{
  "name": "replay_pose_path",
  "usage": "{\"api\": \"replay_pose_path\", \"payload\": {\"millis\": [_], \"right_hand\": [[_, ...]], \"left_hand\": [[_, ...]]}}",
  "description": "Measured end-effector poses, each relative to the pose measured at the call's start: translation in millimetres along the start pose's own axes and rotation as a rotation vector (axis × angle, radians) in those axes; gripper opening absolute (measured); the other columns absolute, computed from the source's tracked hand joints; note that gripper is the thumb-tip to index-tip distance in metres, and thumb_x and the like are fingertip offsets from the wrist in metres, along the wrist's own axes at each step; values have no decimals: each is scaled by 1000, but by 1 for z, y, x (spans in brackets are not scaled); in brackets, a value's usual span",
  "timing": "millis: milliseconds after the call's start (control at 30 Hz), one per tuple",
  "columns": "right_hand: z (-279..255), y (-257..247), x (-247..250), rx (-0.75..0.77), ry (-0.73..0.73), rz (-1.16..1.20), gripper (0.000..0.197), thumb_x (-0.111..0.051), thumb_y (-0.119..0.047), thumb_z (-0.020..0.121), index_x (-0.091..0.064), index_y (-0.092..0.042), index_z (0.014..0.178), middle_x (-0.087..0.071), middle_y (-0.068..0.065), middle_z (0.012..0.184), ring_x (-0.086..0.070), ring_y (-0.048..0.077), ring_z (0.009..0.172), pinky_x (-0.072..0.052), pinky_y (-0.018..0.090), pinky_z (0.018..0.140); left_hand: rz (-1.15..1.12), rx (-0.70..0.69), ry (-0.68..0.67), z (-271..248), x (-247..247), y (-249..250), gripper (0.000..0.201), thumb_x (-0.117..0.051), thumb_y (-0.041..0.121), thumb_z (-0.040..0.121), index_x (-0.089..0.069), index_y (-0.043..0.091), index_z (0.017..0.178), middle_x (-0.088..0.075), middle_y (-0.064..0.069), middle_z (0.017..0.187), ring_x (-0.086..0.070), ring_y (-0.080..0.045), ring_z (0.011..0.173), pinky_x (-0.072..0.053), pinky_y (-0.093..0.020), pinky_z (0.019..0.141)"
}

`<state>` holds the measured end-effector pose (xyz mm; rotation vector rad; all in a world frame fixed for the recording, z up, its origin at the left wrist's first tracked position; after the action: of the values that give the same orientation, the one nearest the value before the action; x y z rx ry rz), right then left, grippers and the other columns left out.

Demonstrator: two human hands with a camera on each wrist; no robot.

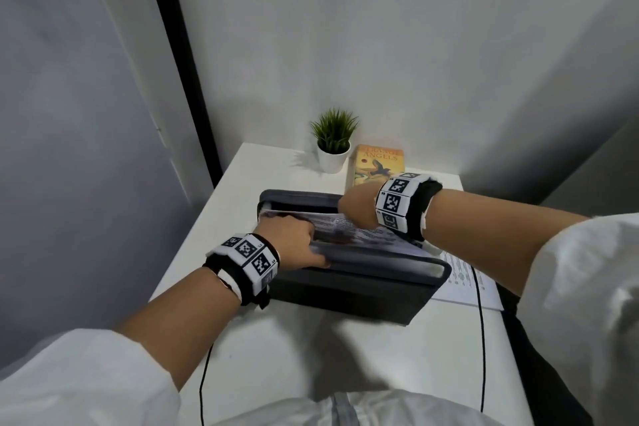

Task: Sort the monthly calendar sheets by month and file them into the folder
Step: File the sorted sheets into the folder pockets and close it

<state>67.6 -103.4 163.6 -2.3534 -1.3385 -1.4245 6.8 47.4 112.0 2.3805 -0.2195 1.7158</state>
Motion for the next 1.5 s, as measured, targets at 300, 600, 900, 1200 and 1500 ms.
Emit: {"api": "replay_pose_path", "payload": {"millis": [300,600,900,1200,1500], "right_hand": [[18,-12,-13,63,-96,-92,30,-47,-15,99,-56,-4,125,-59,10,128,-58,25,115,-39,24,75],[25,-19,-27,82,-116,54,23,-52,-21,96,-61,-17,117,-51,-4,77,-52,17,84,-48,26,60],[-11,19,-28,38,-307,219,21,-42,-14,100,-61,-8,104,-68,6,93,-54,11,64,-42,12,55],[-65,53,-75,-116,-149,602,35,-34,-7,102,-43,3,134,-57,13,120,-55,23,100,-41,25,87],[-60,52,-100,-28,92,571,30,-36,-23,102,-62,-15,114,-62,5,115,-53,22,102,-42,34,94]], "left_hand": [[-25,-153,160,-1,-5,-5,56,-53,75,69,-59,31,104,-66,9,102,-60,-16,96,-42,-33,83],[78,-250,325,3,-8,-9,58,-47,81,67,-67,31,91,-39,10,97,-40,-14,96,-30,-32,79],[-1,-205,196,10,-4,-8,58,-50,79,71,-63,28,96,-50,19,118,-54,-11,101,-39,-40,91],[35,-193,185,9,0,-6,61,-42,82,70,-59,38,109,-54,21,111,-54,-15,94,-40,-44,94],[142,-258,33,22,11,30,63,-60,71,70,-57,27,114,-53,6,105,-56,-19,91,-40,-34,87]]}}
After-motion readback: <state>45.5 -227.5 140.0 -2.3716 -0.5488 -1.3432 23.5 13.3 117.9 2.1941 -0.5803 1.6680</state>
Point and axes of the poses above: each hand's wrist, its own z-axis towards the middle knuckle, its own x-axis out of the back of the hand, y = z × x, the point moved 1 cm from there along z, towards the middle knuckle
